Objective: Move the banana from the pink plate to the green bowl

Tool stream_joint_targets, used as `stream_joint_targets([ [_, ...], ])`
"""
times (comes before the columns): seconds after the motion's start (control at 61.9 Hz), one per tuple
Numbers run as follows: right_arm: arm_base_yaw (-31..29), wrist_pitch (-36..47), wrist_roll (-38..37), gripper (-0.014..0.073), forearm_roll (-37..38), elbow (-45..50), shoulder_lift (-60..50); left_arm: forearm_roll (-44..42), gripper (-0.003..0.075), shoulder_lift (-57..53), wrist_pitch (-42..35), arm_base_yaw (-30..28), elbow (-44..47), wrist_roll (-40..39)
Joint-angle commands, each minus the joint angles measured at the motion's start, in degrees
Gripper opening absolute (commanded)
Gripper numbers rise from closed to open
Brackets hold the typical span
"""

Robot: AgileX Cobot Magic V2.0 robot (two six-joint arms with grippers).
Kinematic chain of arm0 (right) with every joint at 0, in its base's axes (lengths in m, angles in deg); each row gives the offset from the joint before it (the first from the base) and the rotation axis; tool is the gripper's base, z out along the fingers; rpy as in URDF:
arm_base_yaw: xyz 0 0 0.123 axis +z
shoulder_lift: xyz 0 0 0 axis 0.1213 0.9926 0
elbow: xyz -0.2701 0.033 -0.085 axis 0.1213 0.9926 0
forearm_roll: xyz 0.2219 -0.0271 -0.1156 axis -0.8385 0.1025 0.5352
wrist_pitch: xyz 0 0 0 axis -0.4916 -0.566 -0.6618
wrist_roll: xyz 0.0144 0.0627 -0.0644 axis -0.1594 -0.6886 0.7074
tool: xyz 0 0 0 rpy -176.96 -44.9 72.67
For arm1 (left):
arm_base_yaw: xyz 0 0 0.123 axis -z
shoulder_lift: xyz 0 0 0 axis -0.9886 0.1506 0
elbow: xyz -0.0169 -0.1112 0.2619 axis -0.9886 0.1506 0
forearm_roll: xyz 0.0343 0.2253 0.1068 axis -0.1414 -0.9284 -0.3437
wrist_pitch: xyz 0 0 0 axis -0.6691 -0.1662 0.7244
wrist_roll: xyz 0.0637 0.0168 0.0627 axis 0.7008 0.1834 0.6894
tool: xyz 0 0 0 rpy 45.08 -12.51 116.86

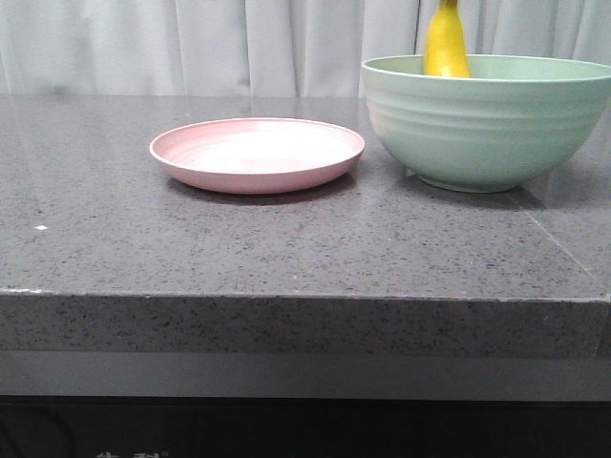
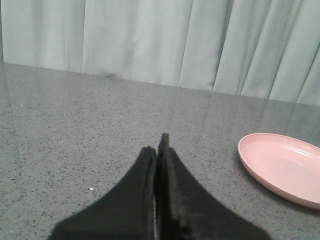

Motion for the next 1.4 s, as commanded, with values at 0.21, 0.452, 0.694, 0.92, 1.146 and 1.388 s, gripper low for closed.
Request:
stream_joint_targets([
  [0.21, -0.3, 4.2, 0.0, -0.006, -0.3, -1.5, 0.5, 0.5, -0.0018, 0.7, -4.8, 0.0, -1.5, -0.1],
  [0.452, -0.3, 4.2, 0.0, -0.006, -0.3, -1.5, 0.5, -1.7, -0.0018, -3.3, -6.0, -0.1, 4.2, -0.1],
  [0.694, -0.3, 4.1, 0.0, -0.006, -0.3, -1.5, 0.5, -0.7, -0.0018, -9.4, -8.6, -0.1, 16.3, -0.1],
  [0.92, -0.3, 4.1, 0.0, -0.006, -0.3, -1.5, 0.5, -0.3, -0.0018, -9.4, -11.8, -0.1, 20.3, -0.1],
  [1.146, -0.3, 4.1, 0.0, -0.006, -0.3, -1.5, 0.5, -0.3, -0.0018, -9.4, -11.3, -0.1, 20.3, -0.1],
  [1.388, -0.3, 4.1, 0.0, -0.006, -0.3, -1.5, 0.5, -0.3, -0.0018, -9.4, -11.3, -0.1, 20.3, -0.1],
])
